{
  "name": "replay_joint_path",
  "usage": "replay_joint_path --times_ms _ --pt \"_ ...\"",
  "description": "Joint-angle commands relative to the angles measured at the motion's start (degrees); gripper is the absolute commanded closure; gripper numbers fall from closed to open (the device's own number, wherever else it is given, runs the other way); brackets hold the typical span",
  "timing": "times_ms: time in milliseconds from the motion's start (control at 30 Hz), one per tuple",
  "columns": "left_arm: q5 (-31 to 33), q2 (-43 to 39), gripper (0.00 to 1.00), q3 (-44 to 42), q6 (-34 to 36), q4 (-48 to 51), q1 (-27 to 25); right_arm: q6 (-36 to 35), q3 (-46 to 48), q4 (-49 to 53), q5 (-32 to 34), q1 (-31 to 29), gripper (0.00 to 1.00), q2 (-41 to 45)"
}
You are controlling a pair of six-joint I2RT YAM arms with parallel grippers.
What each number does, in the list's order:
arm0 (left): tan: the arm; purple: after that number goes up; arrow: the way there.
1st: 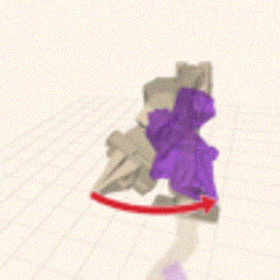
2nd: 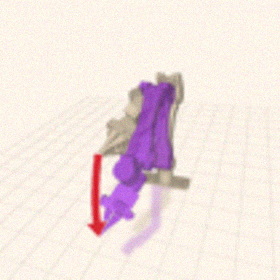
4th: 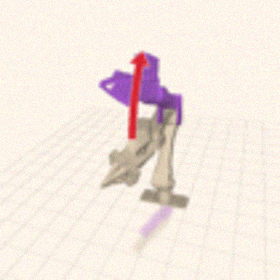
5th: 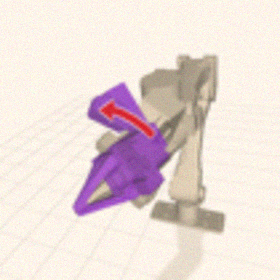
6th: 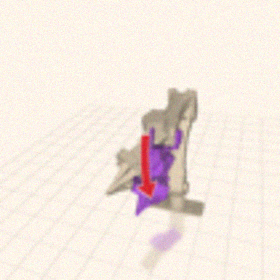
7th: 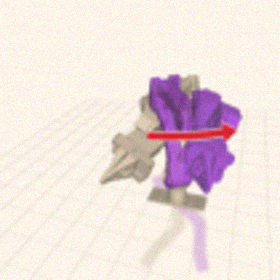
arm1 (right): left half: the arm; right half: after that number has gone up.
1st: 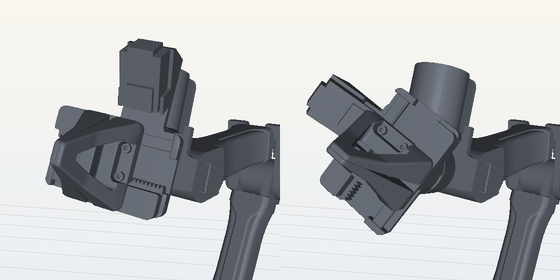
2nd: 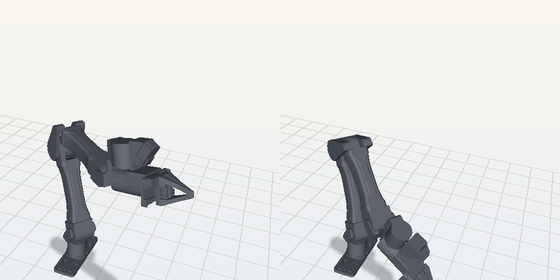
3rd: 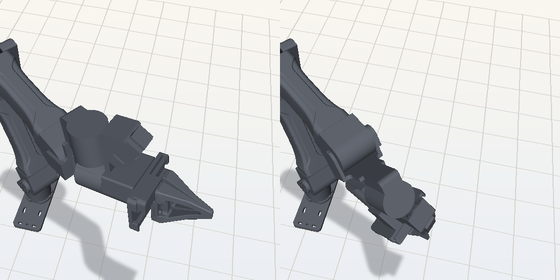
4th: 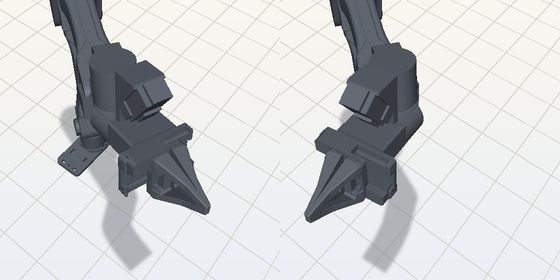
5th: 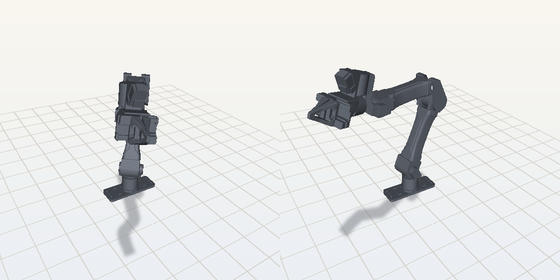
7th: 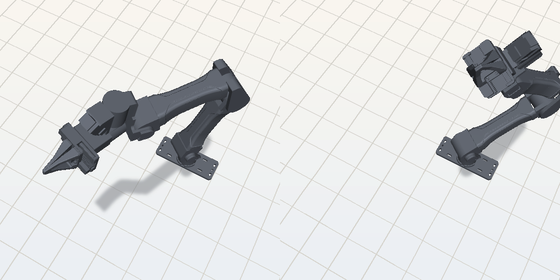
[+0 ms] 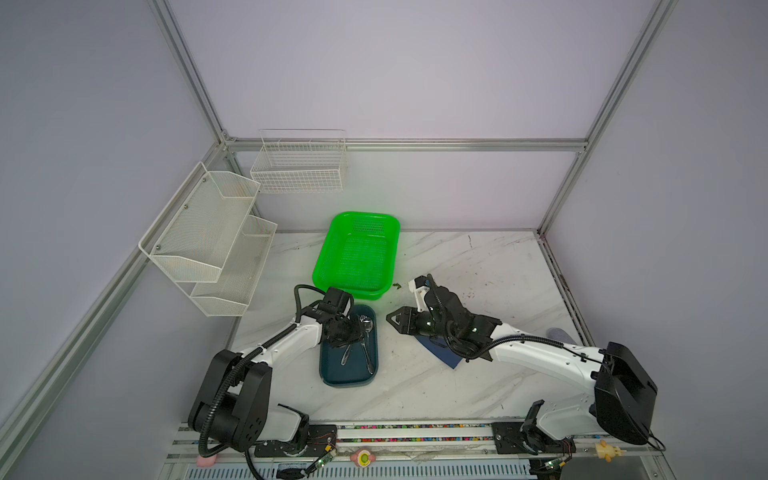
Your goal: Place the utensils on the paper napkin and roll it up
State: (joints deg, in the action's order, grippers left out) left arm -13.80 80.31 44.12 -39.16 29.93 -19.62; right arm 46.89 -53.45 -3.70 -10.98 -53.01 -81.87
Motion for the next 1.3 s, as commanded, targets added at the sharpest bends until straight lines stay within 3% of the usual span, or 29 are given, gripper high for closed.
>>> replay_joint_path --times_ms 0,300,967,1267 --pt "-0.9 0.2 0.73 -2.3 -1.9 -3.1 0.3 3.0 0.2 -2.2 0.5 -0.1 0.59 -1.9" --pt "1.4 3.5 0.75 -3.8 -3.0 -5.4 0.3 6.3 1.2 -6.1 -3.2 -0.1 0.59 -8.5" --pt "1.0 8.2 0.77 -5.1 -5.1 -10.3 0.3 4.4 -0.8 -6.1 -7.7 -0.2 0.62 -16.3" --pt "0.3 9.6 0.86 -5.5 -5.5 -11.9 0.3 4.0 -1.8 -5.6 -8.1 -0.2 0.62 -17.3"
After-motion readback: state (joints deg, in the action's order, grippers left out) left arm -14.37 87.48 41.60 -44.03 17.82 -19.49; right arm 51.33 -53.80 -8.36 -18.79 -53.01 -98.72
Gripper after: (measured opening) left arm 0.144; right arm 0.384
